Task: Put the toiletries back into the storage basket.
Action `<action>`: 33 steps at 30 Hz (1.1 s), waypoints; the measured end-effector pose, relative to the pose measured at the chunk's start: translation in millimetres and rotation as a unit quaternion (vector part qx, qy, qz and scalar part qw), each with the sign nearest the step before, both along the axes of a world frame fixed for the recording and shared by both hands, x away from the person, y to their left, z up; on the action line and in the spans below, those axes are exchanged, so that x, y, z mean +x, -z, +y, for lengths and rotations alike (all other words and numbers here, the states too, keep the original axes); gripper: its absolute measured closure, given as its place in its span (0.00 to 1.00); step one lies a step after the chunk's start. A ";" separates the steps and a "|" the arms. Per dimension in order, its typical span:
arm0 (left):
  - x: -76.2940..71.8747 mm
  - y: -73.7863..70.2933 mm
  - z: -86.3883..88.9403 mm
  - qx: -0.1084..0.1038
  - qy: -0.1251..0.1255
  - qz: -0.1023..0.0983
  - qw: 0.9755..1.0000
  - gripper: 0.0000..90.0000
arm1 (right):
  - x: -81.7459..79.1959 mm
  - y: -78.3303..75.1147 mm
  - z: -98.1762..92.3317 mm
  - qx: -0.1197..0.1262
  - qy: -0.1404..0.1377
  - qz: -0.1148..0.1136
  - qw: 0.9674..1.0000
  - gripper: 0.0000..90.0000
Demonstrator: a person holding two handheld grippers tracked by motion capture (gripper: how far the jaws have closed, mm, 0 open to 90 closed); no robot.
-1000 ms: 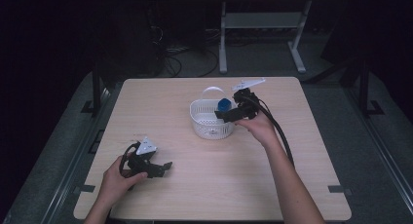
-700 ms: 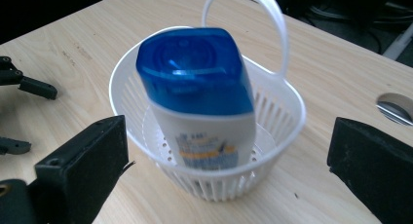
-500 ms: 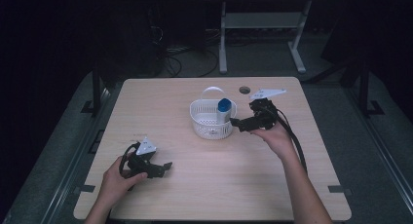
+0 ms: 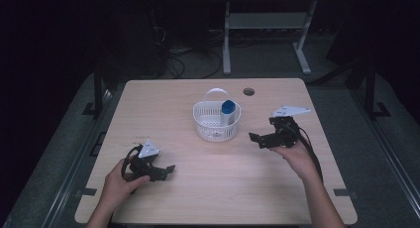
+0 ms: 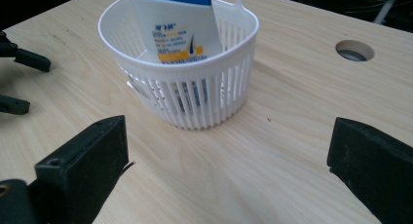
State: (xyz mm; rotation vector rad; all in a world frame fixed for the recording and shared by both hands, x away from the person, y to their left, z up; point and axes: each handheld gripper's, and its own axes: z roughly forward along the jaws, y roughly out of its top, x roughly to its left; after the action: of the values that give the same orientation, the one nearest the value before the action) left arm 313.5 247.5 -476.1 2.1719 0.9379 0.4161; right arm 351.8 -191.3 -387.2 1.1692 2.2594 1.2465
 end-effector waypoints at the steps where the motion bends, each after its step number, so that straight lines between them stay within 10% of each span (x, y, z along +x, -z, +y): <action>1: 0.0 -0.1 0.1 0.000 0.000 0.000 1.000 0.15 | -2.9 0.8 -2.6 0.000 0.004 0.000 1.000 0.01; 33: -0.4 -0.4 0.4 0.004 0.002 0.002 1.000 0.15 | -68.7 60.2 -53.1 -0.046 0.037 0.054 0.997 0.01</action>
State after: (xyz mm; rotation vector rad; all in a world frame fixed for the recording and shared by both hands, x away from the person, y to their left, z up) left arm 313.1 247.9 -475.7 2.1822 0.9351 0.4141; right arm 283.0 -244.4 -447.4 1.3020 2.2995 1.0629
